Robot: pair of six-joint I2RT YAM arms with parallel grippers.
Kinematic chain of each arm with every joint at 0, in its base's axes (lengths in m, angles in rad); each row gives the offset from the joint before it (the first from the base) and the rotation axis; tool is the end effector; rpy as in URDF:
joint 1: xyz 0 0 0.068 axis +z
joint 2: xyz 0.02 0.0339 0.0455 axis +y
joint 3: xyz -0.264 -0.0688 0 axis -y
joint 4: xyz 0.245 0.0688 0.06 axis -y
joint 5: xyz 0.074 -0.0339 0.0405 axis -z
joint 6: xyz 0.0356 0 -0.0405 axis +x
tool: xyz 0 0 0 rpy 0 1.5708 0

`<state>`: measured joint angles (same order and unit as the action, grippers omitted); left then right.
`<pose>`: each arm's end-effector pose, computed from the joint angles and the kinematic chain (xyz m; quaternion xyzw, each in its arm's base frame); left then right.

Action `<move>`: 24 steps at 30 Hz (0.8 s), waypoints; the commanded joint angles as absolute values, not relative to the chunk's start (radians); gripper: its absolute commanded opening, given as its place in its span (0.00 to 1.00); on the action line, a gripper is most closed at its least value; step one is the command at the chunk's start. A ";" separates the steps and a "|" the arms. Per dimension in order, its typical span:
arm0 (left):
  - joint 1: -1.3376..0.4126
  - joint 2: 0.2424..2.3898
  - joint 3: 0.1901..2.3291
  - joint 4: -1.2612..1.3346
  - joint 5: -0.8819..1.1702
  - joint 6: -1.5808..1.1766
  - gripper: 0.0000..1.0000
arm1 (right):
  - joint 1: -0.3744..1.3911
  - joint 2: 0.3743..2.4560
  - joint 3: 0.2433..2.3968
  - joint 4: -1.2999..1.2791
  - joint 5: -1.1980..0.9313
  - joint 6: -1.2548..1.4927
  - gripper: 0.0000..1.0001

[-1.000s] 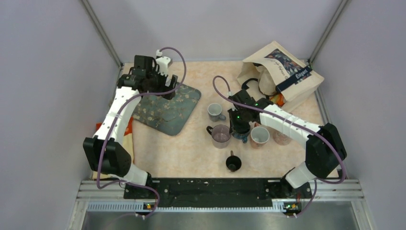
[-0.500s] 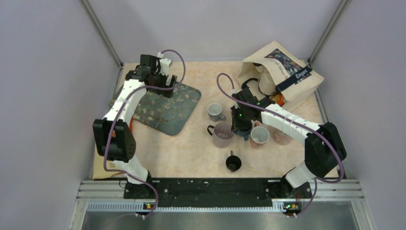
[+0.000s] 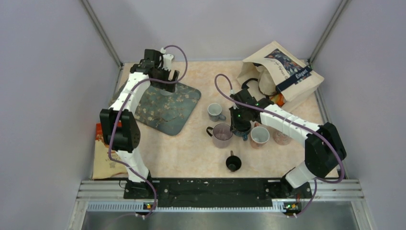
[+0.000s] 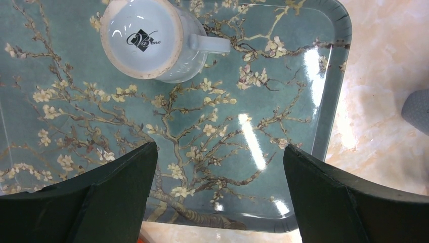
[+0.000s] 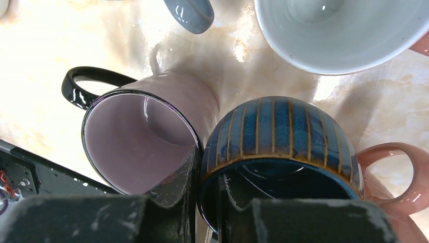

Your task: Turn the mug right side up

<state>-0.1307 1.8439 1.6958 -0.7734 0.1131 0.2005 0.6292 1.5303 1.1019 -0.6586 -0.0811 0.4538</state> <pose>0.4045 -0.0572 0.3038 0.1738 0.9303 -0.0424 0.3201 0.2473 0.1836 0.2332 -0.0946 0.9655 0.1571 0.1848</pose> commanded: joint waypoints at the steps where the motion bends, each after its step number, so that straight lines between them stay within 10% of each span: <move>1: -0.127 1.822 1.717 -0.767 0.117 0.209 0.99 | 0.638 1.458 1.170 -0.661 -0.030 0.448 0.00; 24: -0.127 1.804 1.688 -0.772 0.126 0.236 0.99 | 0.595 1.483 1.169 -0.686 0.058 0.419 0.00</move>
